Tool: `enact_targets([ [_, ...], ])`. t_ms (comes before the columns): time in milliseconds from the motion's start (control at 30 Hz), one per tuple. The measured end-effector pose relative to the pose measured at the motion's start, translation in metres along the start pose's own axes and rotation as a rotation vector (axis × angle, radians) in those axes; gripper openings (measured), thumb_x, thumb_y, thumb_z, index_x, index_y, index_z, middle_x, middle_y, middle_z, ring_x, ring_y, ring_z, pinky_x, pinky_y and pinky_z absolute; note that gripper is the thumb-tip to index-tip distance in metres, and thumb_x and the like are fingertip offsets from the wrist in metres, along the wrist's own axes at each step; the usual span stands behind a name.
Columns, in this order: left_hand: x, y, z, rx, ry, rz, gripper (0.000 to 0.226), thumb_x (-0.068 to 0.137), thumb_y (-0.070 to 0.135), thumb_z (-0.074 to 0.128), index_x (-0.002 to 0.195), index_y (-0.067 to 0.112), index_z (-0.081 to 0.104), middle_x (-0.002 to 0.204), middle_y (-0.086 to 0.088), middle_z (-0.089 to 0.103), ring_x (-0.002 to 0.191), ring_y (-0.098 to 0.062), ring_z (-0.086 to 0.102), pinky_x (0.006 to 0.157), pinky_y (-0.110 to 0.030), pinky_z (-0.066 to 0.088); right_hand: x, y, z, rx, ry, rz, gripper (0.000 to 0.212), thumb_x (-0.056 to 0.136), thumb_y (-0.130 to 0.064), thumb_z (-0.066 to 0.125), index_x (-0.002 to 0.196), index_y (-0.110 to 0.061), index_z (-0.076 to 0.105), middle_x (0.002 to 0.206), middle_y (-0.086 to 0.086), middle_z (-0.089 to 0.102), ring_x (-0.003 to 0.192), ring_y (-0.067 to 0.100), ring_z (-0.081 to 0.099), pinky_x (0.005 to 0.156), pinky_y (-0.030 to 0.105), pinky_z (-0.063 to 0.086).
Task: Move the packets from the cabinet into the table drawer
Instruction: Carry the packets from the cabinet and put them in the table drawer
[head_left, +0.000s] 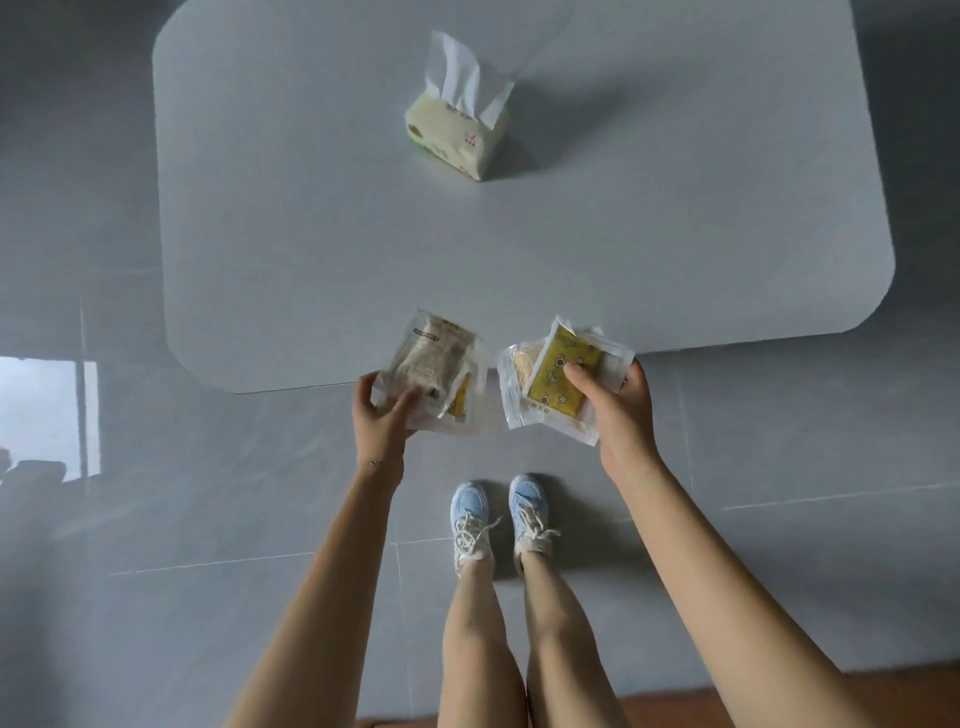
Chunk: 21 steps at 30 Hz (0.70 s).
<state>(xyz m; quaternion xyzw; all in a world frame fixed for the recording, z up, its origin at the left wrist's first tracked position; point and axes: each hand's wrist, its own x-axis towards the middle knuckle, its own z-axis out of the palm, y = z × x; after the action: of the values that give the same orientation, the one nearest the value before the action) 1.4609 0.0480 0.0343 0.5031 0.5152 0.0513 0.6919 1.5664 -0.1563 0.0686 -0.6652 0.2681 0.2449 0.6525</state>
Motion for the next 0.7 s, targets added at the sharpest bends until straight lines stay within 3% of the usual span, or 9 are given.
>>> enact_targets([
  [100, 0.048, -0.024, 0.005, -0.018, 0.046, 0.013, 0.029, 0.085, -0.001, 0.063, 0.102, 0.014, 0.046, 0.092, -0.006, 0.061, 0.076, -0.017, 0.063, 0.057, -0.028, 0.057, 0.056, 0.032, 0.014, 0.010, 0.006, 0.013, 0.049, 0.077, -0.005, 0.077, 0.121, -0.010, 0.058, 0.119, 0.007, 0.067, 0.109, 0.022, 0.065, 0.093, 0.041, 0.054],
  [233, 0.105, -0.060, 0.022, -0.027, 0.152, 0.071, 0.032, 0.077, 0.007, 0.068, 0.091, 0.029, 0.049, 0.092, -0.003, 0.062, 0.081, -0.019, 0.062, 0.077, -0.041, 0.056, 0.126, 0.075, 0.039, 0.035, 0.087, -0.009, 0.047, 0.079, -0.002, 0.075, 0.122, -0.006, 0.058, 0.119, 0.009, 0.067, 0.096, 0.014, 0.067, 0.075, 0.023, 0.057],
  [300, 0.127, -0.072, 0.033, -0.007, 0.184, 0.116, 0.032, 0.079, 0.004, 0.066, 0.093, 0.028, 0.049, 0.092, -0.002, 0.062, 0.082, -0.015, 0.063, 0.086, -0.043, 0.053, 0.154, 0.086, 0.050, 0.012, 0.130, -0.060, 0.043, 0.076, -0.005, 0.077, 0.115, -0.010, 0.061, 0.114, 0.007, 0.069, 0.094, 0.014, 0.068, 0.078, 0.027, 0.057],
  [400, 0.134, -0.070, 0.044, 0.066, 0.229, 0.208, 0.029, 0.082, -0.002, 0.063, 0.100, 0.014, 0.046, 0.084, 0.006, 0.058, 0.067, 0.004, 0.061, 0.073, -0.023, 0.053, 0.169, 0.078, 0.059, -0.091, 0.185, -0.156, 0.034, 0.070, -0.011, 0.082, 0.091, -0.024, 0.058, 0.096, -0.004, 0.069, 0.083, 0.009, 0.066, 0.081, 0.031, 0.056],
  [467, 0.143, -0.074, 0.051, 0.116, 0.274, 0.262, 0.029, 0.082, -0.002, 0.063, 0.100, 0.012, 0.045, 0.083, 0.007, 0.058, 0.065, 0.006, 0.059, 0.065, -0.018, 0.051, 0.183, 0.080, 0.067, -0.144, 0.214, -0.226, 0.035, 0.069, -0.012, 0.082, 0.087, -0.021, 0.054, 0.090, -0.007, 0.065, 0.076, 0.006, 0.063, 0.076, 0.027, 0.055],
  [600, 0.150, -0.082, 0.055, 0.231, 0.347, 0.324, 0.027, 0.081, 0.005, 0.064, 0.104, 0.011, 0.050, 0.081, 0.008, 0.061, 0.065, 0.005, 0.055, 0.064, -0.016, 0.047, 0.196, 0.087, 0.074, -0.271, 0.258, -0.363, 0.048, 0.070, -0.017, 0.081, 0.109, -0.013, 0.053, 0.102, -0.003, 0.066, 0.084, 0.010, 0.063, 0.070, 0.012, 0.048],
  [700, 0.154, -0.084, 0.054, 0.369, 0.356, 0.389, 0.034, 0.079, 0.014, 0.069, 0.109, 0.011, 0.054, 0.098, 0.005, 0.060, 0.091, -0.011, 0.052, 0.081, -0.024, 0.043, 0.203, 0.093, 0.069, -0.353, 0.240, -0.420, 0.070, 0.072, -0.016, 0.078, 0.131, -0.013, 0.041, 0.113, -0.002, 0.066, 0.097, 0.013, 0.063, 0.079, 0.011, 0.048],
])
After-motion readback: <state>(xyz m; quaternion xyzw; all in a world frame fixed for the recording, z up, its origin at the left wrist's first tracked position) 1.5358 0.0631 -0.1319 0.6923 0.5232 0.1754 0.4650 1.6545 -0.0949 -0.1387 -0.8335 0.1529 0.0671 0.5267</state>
